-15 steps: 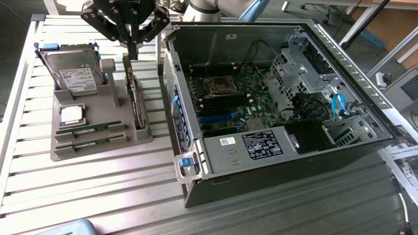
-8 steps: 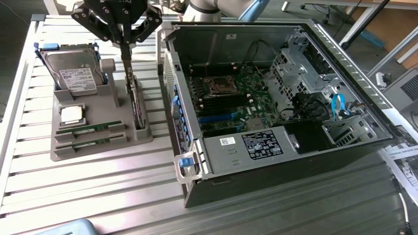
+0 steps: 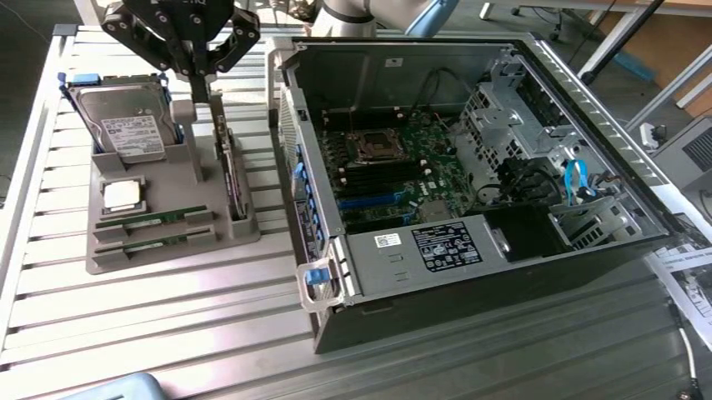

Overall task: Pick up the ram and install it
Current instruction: 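Reach for the ram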

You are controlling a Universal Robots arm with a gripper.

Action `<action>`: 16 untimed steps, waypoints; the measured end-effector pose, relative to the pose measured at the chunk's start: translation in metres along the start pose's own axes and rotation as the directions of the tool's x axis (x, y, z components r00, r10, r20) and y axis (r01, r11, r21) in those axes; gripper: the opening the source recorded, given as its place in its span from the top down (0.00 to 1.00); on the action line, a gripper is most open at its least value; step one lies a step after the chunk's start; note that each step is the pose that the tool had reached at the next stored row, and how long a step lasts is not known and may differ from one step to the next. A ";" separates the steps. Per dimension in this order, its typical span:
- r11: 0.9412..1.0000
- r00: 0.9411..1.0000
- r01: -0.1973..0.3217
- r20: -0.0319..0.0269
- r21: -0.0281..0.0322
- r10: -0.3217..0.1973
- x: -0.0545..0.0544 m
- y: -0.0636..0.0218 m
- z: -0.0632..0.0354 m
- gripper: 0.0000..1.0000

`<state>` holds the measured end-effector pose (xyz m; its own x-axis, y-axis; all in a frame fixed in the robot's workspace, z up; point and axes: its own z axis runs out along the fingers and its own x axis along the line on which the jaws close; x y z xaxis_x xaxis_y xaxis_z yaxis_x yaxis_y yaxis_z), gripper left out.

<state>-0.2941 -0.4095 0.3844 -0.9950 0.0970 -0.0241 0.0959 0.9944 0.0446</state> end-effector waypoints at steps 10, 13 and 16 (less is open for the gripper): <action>1.000 1.000 0.000 0.000 0.000 0.000 0.016 -0.0015 -0.0005 0.89; 1.000 1.000 0.000 0.000 0.000 0.000 0.021 -0.0020 -0.0006 0.89; 1.000 1.000 0.000 0.000 0.000 0.000 0.025 -0.0024 -0.0007 0.89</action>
<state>-0.3192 -0.4095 0.3844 -0.9950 0.0970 -0.0241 0.0959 0.9944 0.0446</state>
